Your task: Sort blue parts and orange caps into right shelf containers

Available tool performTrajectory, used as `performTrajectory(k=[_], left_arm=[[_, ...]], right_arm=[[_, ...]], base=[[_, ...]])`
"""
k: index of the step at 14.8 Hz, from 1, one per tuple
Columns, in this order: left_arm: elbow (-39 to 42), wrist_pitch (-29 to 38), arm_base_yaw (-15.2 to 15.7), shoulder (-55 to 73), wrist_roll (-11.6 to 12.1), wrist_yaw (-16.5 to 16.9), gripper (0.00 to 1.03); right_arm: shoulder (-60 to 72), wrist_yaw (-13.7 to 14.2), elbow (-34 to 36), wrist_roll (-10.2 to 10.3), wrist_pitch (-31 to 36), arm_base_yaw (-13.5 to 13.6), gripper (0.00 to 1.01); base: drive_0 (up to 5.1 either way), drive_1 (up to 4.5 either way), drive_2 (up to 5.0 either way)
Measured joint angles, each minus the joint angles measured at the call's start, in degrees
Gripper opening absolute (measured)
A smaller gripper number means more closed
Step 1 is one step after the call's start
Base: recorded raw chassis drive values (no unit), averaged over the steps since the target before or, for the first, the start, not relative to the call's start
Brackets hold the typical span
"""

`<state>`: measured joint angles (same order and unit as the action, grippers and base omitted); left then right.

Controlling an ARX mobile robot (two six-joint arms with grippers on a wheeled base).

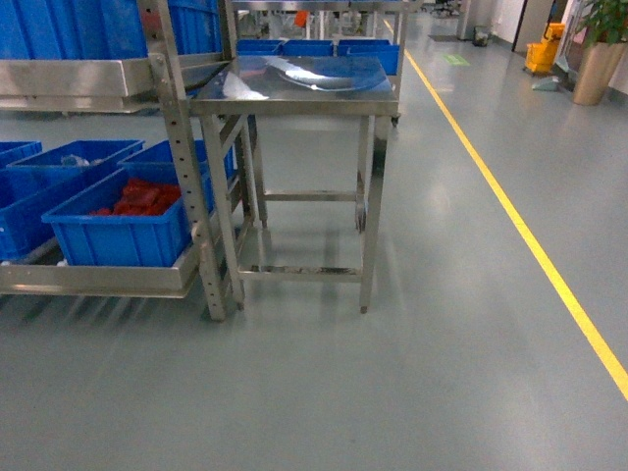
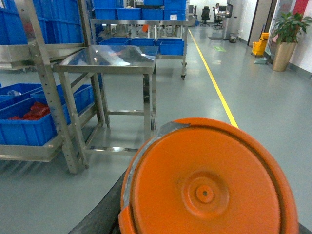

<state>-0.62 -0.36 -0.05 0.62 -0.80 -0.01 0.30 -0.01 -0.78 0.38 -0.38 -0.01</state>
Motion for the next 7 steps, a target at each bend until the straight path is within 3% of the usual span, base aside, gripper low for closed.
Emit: performTrajectory(k=[7], left_arm=[[0.00, -0.02, 0.00, 0.00, 0.00, -0.04, 0.43]], right_arm=[[0.00, -0.02, 0.00, 0.00, 0.09, 0.00, 0.44]], base=[[0.0, 4.23, -4.2]])
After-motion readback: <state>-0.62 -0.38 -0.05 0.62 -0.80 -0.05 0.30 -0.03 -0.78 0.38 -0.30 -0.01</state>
